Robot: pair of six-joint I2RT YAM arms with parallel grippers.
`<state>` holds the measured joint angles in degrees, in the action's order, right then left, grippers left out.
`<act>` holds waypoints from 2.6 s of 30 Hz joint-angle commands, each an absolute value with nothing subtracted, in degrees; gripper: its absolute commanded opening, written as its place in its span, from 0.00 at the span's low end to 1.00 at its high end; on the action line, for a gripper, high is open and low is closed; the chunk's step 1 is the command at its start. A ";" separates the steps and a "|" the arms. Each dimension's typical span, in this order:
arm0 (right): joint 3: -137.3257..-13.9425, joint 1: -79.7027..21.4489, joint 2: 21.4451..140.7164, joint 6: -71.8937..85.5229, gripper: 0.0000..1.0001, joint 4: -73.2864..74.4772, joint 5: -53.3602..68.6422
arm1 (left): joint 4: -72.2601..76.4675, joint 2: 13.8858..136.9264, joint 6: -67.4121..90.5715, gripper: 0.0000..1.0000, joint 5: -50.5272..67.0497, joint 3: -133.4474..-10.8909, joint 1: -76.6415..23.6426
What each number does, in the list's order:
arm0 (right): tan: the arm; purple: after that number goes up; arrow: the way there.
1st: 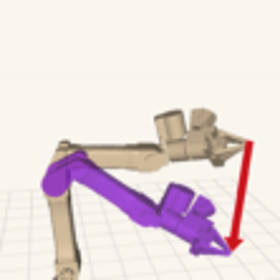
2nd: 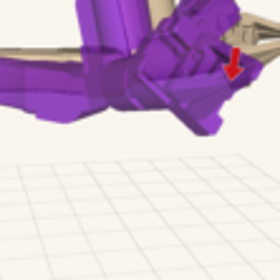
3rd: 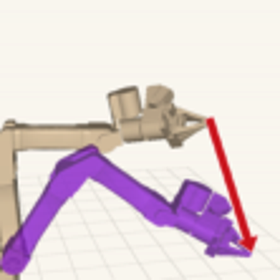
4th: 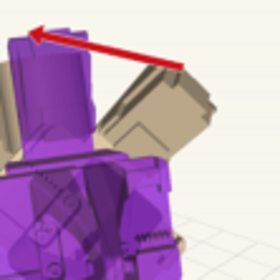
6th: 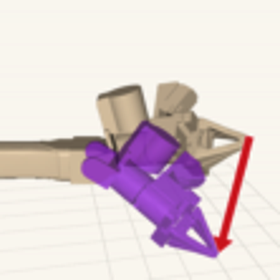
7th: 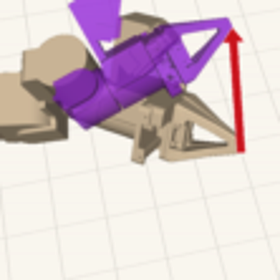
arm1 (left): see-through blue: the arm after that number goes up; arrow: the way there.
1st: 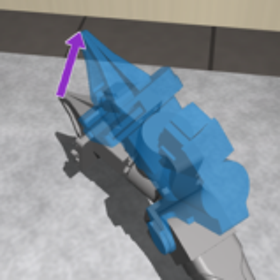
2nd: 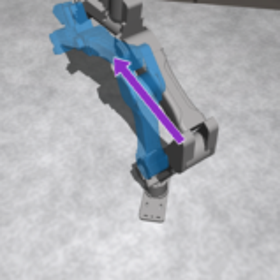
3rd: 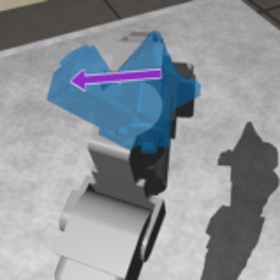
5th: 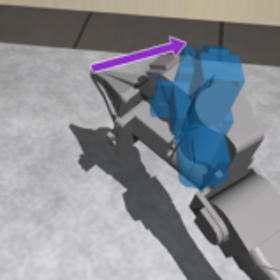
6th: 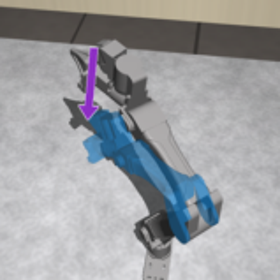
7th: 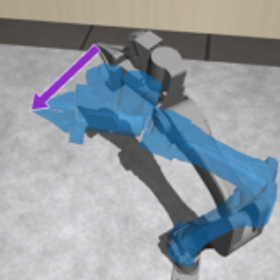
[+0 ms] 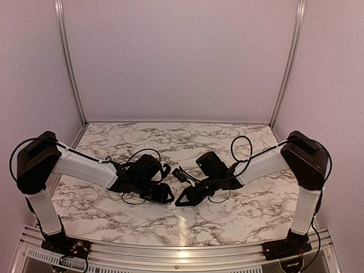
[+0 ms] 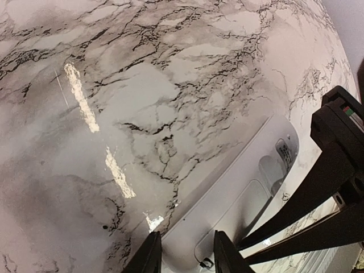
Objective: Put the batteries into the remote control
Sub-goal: Press the battery cover onto the remote control without the battery cover.
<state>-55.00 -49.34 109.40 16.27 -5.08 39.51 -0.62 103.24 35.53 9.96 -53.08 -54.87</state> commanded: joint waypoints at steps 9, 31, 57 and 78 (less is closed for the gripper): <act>-54.40 -49.75 110.48 17.12 0.06 -4.00 37.18 | -5.55 102.76 33.14 0.34 10.78 -52.92 -55.94; -54.67 -49.75 111.05 17.71 0.06 -3.70 36.83 | -8.51 101.46 31.11 0.33 10.62 -51.68 -56.23; -54.14 -49.34 111.18 17.62 0.06 -3.64 36.39 | -9.53 102.76 34.87 0.15 12.34 -51.59 -55.99; -53.99 -49.34 111.16 17.62 0.06 -4.13 36.67 | -6.73 101.73 37.87 0.29 12.04 -53.74 -55.28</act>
